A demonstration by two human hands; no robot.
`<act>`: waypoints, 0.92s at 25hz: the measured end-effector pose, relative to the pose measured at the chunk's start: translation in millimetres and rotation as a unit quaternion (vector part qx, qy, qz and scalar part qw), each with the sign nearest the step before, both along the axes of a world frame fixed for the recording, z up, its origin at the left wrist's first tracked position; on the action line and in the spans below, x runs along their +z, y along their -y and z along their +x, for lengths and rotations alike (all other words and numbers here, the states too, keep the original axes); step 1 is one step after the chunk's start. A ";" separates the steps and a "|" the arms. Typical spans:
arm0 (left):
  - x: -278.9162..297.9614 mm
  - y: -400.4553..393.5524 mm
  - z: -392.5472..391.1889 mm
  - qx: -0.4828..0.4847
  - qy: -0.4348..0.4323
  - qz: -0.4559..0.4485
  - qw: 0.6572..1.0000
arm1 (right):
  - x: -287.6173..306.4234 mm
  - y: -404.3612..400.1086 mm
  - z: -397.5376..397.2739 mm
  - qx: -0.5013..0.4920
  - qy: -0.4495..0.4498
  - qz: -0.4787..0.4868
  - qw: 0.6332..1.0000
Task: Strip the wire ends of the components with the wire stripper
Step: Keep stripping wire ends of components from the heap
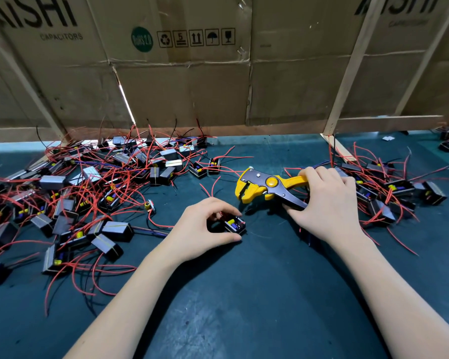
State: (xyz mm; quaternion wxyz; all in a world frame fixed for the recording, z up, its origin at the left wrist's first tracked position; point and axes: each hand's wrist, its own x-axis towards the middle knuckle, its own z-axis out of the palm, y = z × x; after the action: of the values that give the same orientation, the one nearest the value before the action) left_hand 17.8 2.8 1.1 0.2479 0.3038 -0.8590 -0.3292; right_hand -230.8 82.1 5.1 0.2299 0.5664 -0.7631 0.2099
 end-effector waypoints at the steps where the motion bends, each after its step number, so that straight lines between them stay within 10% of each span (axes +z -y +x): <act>1: -0.2 -0.5 -0.6 0.009 -0.012 0.003 1.000 | 0.1 0.1 -0.1 0.001 0.001 -0.002 1.000; 9: 4.1 -5.0 -7.6 0.044 -0.230 0.192 0.953 | -3.1 1.8 3.6 0.004 -0.009 0.005 1.000; 23: -11.7 7.2 -5.9 0.051 -0.114 0.185 0.975 | 1.4 0.4 7.6 0.035 0.016 0.003 0.999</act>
State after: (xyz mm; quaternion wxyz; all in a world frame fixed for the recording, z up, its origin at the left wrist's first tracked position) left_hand 11.9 -4.4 -10.7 0.3003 0.3478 -0.7326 -0.5022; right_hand -223.2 81.7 6.6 0.2090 0.5902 -0.7466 0.2247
